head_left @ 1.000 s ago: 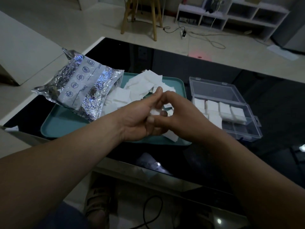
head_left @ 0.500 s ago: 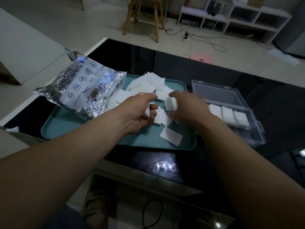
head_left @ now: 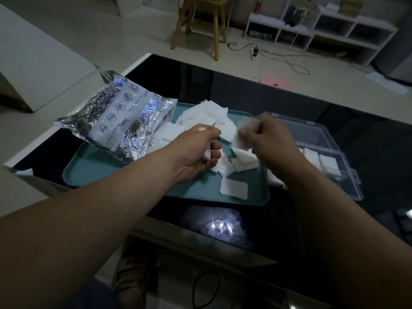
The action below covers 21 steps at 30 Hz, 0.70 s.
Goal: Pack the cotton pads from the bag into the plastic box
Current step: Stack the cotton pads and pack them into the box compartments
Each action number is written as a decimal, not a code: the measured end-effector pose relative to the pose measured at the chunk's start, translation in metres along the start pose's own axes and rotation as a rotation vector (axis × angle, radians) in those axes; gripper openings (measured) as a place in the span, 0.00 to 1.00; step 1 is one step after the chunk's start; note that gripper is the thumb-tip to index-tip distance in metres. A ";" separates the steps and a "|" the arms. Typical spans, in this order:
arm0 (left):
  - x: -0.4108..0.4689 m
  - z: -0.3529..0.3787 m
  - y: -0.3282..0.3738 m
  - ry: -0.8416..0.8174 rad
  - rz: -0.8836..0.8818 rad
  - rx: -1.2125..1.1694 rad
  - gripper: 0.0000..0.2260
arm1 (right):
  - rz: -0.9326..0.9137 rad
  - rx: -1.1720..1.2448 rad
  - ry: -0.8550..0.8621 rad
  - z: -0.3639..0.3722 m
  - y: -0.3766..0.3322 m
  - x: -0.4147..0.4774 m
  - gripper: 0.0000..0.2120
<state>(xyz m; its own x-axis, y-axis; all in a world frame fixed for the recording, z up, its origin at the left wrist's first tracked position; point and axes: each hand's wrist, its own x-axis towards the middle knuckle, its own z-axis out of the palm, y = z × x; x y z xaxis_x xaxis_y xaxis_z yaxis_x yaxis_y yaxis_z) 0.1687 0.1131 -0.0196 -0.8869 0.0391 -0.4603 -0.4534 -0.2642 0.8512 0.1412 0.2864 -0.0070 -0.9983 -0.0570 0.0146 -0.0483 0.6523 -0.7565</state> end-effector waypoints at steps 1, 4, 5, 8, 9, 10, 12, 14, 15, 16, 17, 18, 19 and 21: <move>-0.001 0.001 0.000 -0.008 0.003 -0.009 0.04 | 0.075 0.166 -0.067 -0.001 -0.003 -0.004 0.05; -0.004 0.000 0.000 -0.052 -0.025 -0.056 0.10 | 0.226 0.493 -0.216 0.003 -0.008 -0.011 0.06; -0.006 0.000 0.000 -0.094 -0.049 -0.085 0.15 | 0.231 0.514 -0.235 0.004 -0.007 -0.012 0.07; -0.013 -0.001 0.002 -0.259 -0.127 -0.132 0.22 | 0.198 0.515 -0.280 0.009 -0.008 -0.016 0.09; -0.015 -0.001 0.002 -0.292 -0.135 -0.125 0.23 | 0.186 0.512 -0.298 0.011 -0.009 -0.018 0.09; -0.015 -0.001 0.002 -0.315 -0.135 -0.117 0.23 | 0.175 0.500 -0.310 0.011 -0.011 -0.021 0.09; -0.016 -0.002 0.001 -0.353 -0.132 -0.118 0.23 | 0.150 0.461 -0.299 0.011 -0.014 -0.025 0.09; -0.015 -0.003 0.000 -0.374 -0.119 -0.118 0.22 | 0.092 0.376 -0.239 0.011 -0.015 -0.026 0.07; -0.015 -0.003 -0.001 -0.368 -0.111 -0.110 0.21 | 0.061 0.330 -0.203 0.011 -0.015 -0.026 0.06; -0.015 -0.002 -0.001 -0.354 -0.105 -0.101 0.19 | 0.045 0.305 -0.170 0.011 -0.014 -0.026 0.04; -0.015 -0.001 -0.002 -0.342 -0.104 -0.097 0.18 | 0.043 0.307 -0.142 0.011 -0.013 -0.025 0.04; -0.016 0.000 -0.002 -0.334 -0.106 -0.101 0.18 | 0.048 0.315 -0.116 0.011 -0.011 -0.024 0.04; -0.017 0.001 -0.002 -0.328 -0.109 -0.111 0.18 | 0.054 0.315 -0.090 0.011 -0.010 -0.023 0.04; -0.017 0.001 -0.001 -0.291 -0.112 -0.140 0.18 | 0.059 0.322 -0.046 0.006 -0.008 -0.019 0.05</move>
<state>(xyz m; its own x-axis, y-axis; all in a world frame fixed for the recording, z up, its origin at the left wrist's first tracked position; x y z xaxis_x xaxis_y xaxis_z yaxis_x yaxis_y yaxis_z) 0.1838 0.1138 -0.0123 -0.8292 0.3439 -0.4406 -0.5511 -0.3717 0.7471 0.1607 0.2776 -0.0049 -0.9961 -0.0649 -0.0596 0.0302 0.3836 -0.9230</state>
